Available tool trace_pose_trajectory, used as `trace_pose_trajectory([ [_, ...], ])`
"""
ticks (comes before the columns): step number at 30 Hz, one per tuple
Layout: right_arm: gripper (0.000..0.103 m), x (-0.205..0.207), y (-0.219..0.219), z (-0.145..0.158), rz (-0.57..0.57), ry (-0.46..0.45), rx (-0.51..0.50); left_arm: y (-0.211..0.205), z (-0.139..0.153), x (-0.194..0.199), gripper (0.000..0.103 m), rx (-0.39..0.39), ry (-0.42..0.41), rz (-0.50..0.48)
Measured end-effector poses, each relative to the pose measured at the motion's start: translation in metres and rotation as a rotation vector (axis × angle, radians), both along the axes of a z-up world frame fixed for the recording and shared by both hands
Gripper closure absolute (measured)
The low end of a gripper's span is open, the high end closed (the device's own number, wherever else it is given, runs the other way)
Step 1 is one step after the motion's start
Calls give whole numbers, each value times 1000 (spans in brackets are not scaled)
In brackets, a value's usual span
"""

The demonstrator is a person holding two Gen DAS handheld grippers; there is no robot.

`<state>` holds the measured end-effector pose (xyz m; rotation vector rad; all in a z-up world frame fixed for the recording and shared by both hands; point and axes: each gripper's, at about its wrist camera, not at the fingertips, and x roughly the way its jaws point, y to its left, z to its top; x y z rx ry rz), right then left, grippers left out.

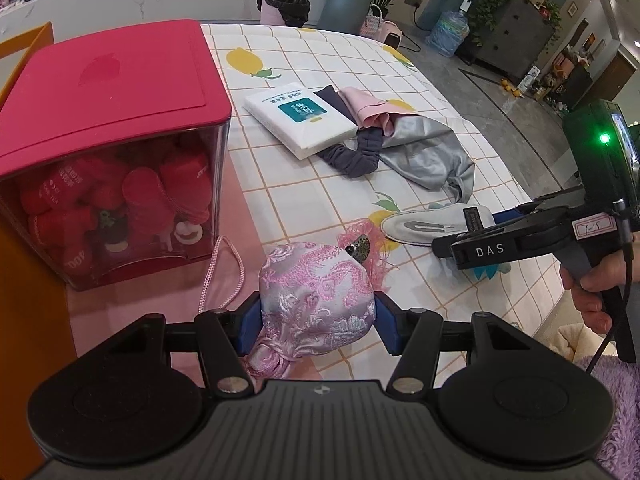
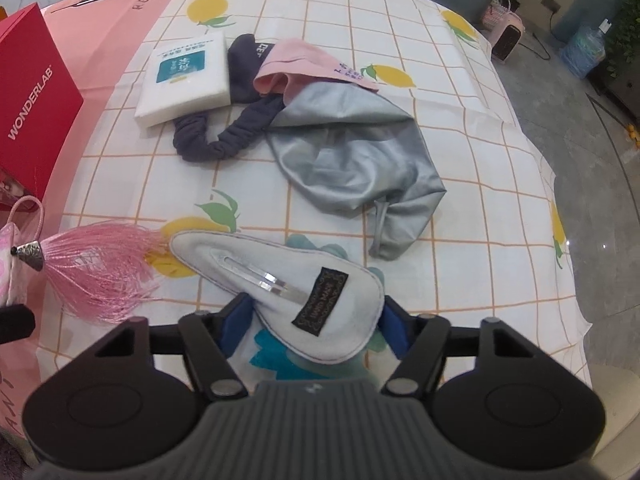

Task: Organize soft objects
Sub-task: 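Lift the pink pouch and white pouch off the table with both tools, then carry the pink pouch and white pouch over the orange-rimmed box with both tools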

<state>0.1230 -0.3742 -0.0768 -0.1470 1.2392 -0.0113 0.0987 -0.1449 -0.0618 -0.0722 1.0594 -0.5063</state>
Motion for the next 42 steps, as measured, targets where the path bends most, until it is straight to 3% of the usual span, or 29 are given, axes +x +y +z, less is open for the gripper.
trace_pose_trajectory([
  [8,47,-4,1,7,-1,-32,-21,1,0,0,37,13,6,5],
  [23,46,-12,16,54,-42,-209,7,7,9,-5,39,34,-7,54],
  [32,46,-18,46,96,-35,-368,8,24,40,-12,39,10,-64,118],
  [42,46,-28,84,149,-16,-558,25,53,96,-12,39,1,-192,228],
])
